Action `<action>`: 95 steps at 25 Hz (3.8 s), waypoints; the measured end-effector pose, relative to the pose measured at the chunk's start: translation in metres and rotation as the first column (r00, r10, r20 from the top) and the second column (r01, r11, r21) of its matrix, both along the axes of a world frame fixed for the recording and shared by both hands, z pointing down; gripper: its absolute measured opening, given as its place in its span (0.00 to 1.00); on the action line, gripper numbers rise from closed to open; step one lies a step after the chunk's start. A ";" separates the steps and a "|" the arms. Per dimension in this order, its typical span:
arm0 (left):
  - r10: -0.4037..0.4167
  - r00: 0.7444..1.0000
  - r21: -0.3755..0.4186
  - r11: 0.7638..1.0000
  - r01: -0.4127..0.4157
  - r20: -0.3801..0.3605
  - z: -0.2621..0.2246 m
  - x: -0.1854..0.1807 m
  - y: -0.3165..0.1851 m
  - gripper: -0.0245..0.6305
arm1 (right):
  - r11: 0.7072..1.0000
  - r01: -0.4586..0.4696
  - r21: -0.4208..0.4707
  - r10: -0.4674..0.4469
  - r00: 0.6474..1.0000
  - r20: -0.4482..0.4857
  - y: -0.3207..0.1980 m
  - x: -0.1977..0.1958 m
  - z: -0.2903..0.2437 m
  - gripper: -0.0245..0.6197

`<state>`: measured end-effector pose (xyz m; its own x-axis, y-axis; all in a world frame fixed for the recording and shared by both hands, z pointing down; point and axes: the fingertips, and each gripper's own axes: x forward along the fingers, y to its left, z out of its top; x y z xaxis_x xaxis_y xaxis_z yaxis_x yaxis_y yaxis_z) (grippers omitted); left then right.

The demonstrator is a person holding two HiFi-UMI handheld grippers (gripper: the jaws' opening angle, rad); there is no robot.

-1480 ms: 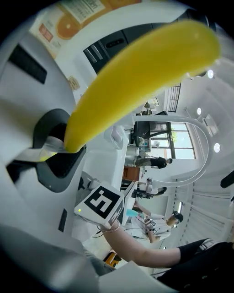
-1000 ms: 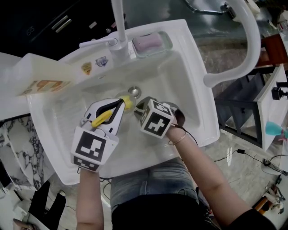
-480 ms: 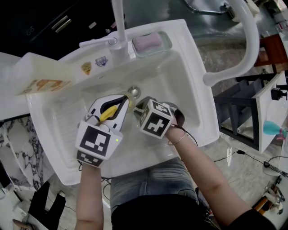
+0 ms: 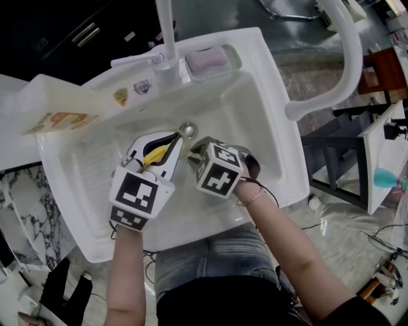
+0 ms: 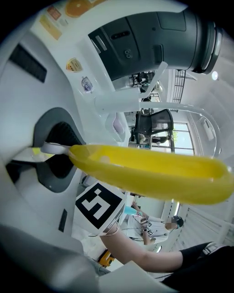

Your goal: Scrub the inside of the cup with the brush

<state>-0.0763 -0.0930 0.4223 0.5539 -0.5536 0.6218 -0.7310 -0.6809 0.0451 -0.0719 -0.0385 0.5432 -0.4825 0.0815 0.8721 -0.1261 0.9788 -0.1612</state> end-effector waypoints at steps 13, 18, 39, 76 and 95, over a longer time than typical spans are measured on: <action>-0.019 1.000 -0.015 1.000 0.019 -0.003 0.001 0.002 0.003 0.20 | 0.999 -0.003 0.037 0.003 1.000 0.008 -0.003 0.004 -0.012 0.21; -0.063 0.998 -0.018 0.998 0.063 -0.007 -0.003 -0.010 0.006 0.27 | 0.998 -0.024 0.060 0.022 0.999 0.027 -0.005 0.003 -0.024 0.21; -0.274 0.959 -0.066 0.961 0.269 -0.075 -0.037 -0.056 0.052 0.31 | 0.975 -0.196 0.104 0.161 0.949 0.271 -0.008 -0.006 -0.126 0.21; -0.259 0.933 -0.029 0.965 0.260 -0.249 -0.094 -0.024 0.094 0.06 | 0.973 -0.190 0.131 0.109 0.878 0.466 0.022 0.019 -0.246 0.04; -0.287 0.918 -0.064 0.958 0.280 -0.275 -0.091 -0.020 0.097 0.06 | 0.977 -0.146 0.152 0.072 0.909 0.410 0.033 0.020 -0.236 0.04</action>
<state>-0.0968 0.0038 0.3310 0.5284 -0.7005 0.4796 -0.8489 -0.4431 0.2881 -0.0519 -0.0060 0.3073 -0.7906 -0.1280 0.5988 -0.1947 0.9797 -0.0476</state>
